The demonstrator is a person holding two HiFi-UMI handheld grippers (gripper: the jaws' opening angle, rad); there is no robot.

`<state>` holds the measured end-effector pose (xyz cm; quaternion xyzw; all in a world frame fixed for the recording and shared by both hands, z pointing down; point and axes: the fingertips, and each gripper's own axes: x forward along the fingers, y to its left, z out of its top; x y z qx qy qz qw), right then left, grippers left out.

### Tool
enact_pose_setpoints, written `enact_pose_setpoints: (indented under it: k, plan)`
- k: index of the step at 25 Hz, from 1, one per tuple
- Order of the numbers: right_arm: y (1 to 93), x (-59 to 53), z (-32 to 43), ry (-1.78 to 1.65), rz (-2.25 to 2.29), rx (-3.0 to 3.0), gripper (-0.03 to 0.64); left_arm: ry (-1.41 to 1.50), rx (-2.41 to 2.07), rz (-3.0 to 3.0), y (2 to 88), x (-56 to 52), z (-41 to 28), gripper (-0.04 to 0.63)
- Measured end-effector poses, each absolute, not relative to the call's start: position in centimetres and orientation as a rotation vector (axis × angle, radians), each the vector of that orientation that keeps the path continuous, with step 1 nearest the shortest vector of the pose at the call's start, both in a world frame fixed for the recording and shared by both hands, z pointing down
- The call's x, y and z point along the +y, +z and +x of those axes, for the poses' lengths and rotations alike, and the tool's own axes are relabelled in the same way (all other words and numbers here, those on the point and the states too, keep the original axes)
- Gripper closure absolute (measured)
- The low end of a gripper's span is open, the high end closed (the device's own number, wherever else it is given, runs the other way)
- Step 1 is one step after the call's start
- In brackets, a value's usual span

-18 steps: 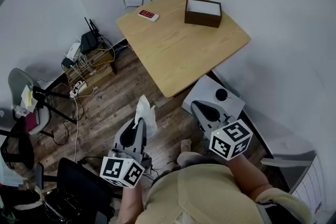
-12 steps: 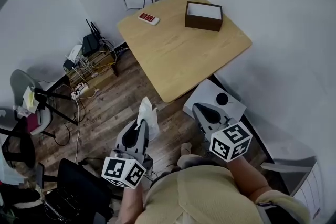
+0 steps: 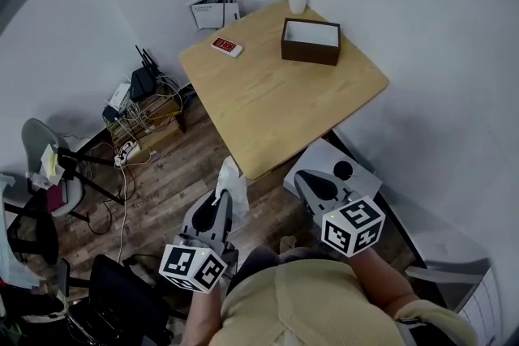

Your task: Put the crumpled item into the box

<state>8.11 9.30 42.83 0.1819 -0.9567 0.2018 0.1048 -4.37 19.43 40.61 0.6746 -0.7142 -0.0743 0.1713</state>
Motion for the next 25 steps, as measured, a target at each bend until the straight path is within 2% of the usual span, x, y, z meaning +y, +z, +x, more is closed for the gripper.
enact_pose_setpoints:
  k: [16, 25]
  plan:
    - [43.5, 4.6, 8.8, 0.605, 0.703, -2.782, 0.586, -0.155, -1.930, 2.011, 41.4, 13.5, -6.1, 0.538]
    - [43.3, 2.2, 4.5, 0.615, 0.815, -2.747, 0.586, -0.138, -1.814, 2.105, 41.1, 9.6, -10.3, 0.537]
